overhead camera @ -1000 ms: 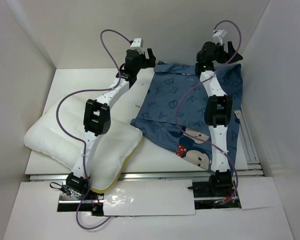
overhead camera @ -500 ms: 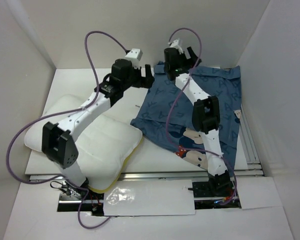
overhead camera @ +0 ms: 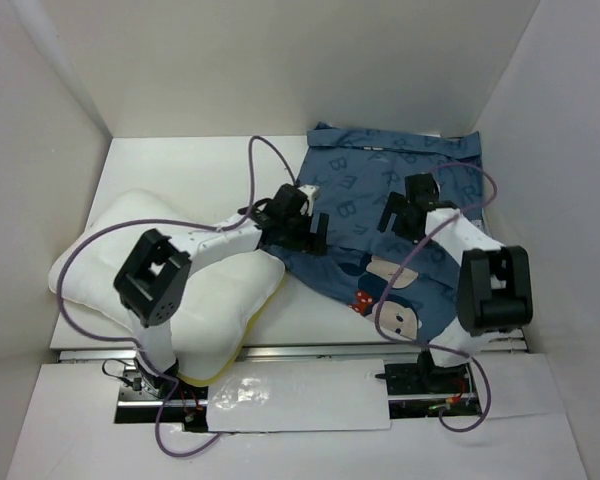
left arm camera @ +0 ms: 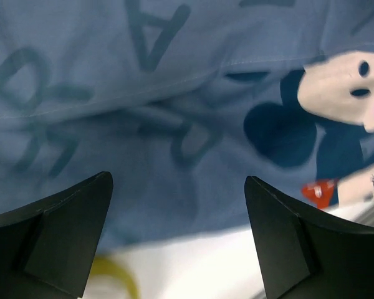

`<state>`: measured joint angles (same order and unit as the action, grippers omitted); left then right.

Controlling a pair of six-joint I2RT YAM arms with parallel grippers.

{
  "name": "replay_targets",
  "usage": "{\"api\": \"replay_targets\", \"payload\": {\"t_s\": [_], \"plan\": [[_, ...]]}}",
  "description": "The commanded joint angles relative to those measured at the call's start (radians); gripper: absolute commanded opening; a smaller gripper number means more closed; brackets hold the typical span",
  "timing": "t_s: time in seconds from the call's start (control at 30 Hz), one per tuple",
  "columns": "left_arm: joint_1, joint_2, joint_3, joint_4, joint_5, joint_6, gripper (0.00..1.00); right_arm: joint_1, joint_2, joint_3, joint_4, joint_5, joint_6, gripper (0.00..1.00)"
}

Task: Put the pillow into the pillowcase

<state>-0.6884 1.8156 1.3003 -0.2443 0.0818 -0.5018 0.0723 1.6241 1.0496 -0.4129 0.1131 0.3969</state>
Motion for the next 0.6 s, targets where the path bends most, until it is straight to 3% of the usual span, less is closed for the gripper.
{"api": "replay_targets", "payload": {"t_s": [0.0, 0.23, 0.43, 0.57], "plan": [[-0.028, 0.106, 0.121, -0.061, -0.011, -0.047, 1.0, -0.023, -0.191, -0.111, 0.06, -0.07, 0.114, 0.99], [0.004, 0.347, 0.315, -0.193, -0.037, -0.124, 1.0, -0.068, -0.417, -0.275, -0.026, -0.059, 0.123, 0.99], [0.035, 0.5, 0.517, -0.312, -0.108, -0.146, 1.0, -0.068, -0.44, -0.338, -0.067, -0.105, 0.102, 1.0], [0.053, 0.658, 0.775, -0.36, -0.099, -0.136, 1.0, -0.017, -0.414, -0.378, -0.078, -0.136, 0.092, 0.98]]}}
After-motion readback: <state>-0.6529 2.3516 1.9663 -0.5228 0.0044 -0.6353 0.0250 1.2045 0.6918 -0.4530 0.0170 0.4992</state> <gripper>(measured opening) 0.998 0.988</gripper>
